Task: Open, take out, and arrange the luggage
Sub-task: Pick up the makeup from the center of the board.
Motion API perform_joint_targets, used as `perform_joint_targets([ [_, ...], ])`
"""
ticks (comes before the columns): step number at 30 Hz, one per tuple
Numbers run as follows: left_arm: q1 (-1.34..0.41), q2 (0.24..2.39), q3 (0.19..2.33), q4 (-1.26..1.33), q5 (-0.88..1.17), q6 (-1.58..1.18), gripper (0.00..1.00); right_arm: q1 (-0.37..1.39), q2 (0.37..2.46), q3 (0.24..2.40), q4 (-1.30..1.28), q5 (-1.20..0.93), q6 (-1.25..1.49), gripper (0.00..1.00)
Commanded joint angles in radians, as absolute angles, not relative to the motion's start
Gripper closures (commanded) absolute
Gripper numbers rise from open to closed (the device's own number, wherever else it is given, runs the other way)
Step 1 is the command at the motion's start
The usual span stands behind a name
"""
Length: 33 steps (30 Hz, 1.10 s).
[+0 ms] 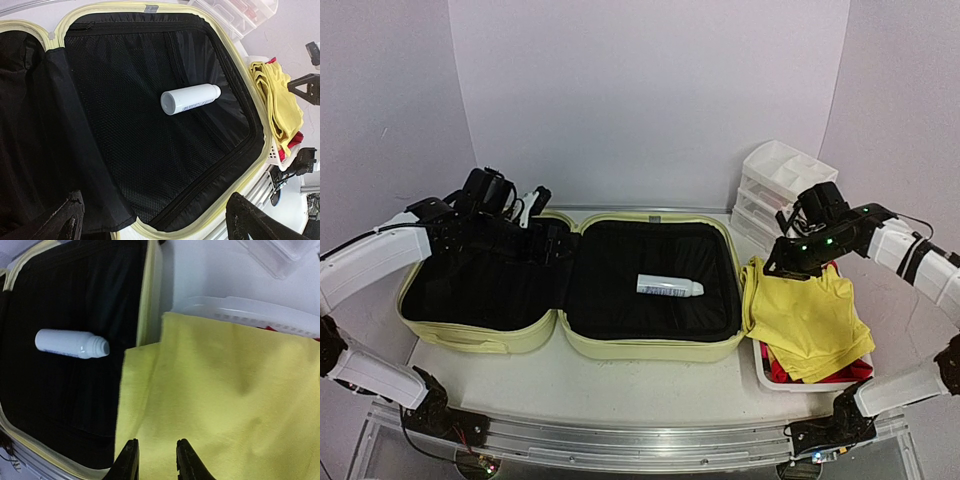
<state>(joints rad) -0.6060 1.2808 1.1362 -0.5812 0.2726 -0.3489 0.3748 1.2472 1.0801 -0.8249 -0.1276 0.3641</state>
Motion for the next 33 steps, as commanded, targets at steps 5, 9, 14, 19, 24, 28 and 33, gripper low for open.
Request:
perform_joint_targets([
  [5, -0.621, 1.254, 1.141, -0.61, 0.259, -0.402, 0.01, 0.52, 1.34, 1.191, -0.762, -0.173, 0.248, 0.66],
  [9, -0.628, 1.265, 1.126, -0.613, 0.262, -0.418, 0.01, 0.602, 1.422, 1.253, -0.759, -0.188, 0.207, 0.58],
  [14, -0.629, 1.273, 1.119, -0.636, 0.234, -0.421, 0.02, 0.727, 1.556, 1.356, -0.762, -0.145, 0.12, 0.45],
  [19, -0.628, 1.267, 1.122, -0.678, 0.179, -0.43, 0.01, 0.807, 1.728, 1.489, -0.78, -0.044, -0.063, 0.24],
  [24, -0.627, 1.266, 1.131, -0.712, 0.156, -0.433, 0.01, 0.816, 1.875, 1.598, -0.777, 0.012, -0.213, 0.02],
  [28, -0.621, 1.254, 1.128, -0.743, 0.129, -0.436, 0.01, 0.816, 2.006, 1.682, -0.778, 0.133, -0.298, 0.02],
  [33, -0.577, 1.231, 1.112, -0.778, 0.125, -0.457, 0.0, 0.812, 2.11, 1.768, -0.778, 0.178, -0.372, 0.02],
])
